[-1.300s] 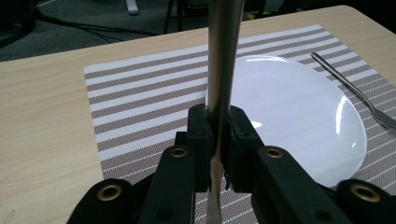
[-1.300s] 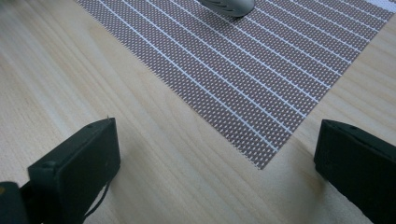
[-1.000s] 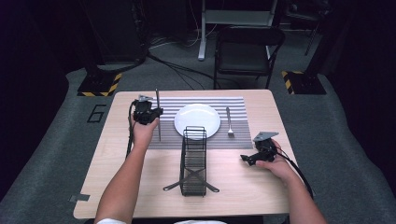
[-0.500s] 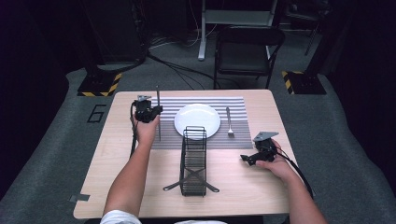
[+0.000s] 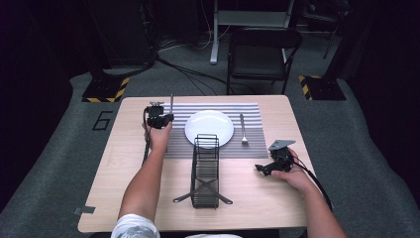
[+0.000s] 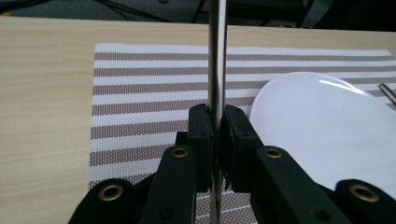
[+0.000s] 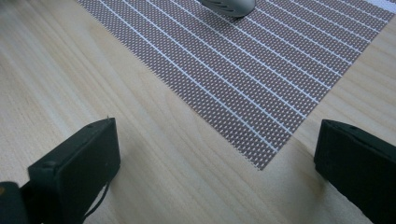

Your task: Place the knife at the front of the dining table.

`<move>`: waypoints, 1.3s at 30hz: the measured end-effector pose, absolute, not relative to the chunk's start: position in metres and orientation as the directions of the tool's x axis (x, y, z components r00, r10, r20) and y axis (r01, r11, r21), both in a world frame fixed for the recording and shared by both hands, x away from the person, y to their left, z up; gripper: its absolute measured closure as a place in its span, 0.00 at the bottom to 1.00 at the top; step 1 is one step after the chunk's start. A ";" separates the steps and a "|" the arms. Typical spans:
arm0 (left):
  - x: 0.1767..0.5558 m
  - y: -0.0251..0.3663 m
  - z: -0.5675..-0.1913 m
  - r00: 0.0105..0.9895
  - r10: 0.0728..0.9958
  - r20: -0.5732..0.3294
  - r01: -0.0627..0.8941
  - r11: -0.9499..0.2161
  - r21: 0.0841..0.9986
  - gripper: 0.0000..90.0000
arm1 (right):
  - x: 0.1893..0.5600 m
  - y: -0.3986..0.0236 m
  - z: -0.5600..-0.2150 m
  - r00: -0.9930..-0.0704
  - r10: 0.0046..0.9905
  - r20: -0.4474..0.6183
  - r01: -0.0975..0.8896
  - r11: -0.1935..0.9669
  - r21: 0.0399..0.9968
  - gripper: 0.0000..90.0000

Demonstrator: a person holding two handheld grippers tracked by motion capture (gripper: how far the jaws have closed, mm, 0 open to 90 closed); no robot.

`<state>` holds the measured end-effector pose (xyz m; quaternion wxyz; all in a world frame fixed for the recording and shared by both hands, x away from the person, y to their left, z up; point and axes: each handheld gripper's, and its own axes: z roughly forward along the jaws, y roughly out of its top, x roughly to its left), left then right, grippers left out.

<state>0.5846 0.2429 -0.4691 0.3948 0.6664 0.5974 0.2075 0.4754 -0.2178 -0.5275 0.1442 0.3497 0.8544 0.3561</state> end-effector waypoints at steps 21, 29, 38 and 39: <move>0.609 0.233 -0.494 0.155 0.963 -0.221 0.676 0.059 0.735 0.92 | 0.476 -0.218 -0.528 -0.716 0.698 0.003 0.493 0.503 0.709 0.00; 0.617 0.232 -0.500 0.141 0.965 -0.223 0.699 0.062 0.712 0.92 | 0.476 -0.218 -0.528 -0.716 0.698 0.003 0.494 0.503 0.709 0.00; 0.622 0.227 -0.506 0.130 0.967 -0.220 0.720 0.061 0.692 0.92 | 0.476 -0.218 -0.528 -0.716 0.698 0.003 0.494 0.503 0.709 0.00; 0.622 0.227 -0.507 0.130 0.968 -0.216 0.721 0.058 0.690 0.92 | 0.476 -0.218 -0.528 -0.716 0.698 0.003 0.493 0.503 0.709 0.00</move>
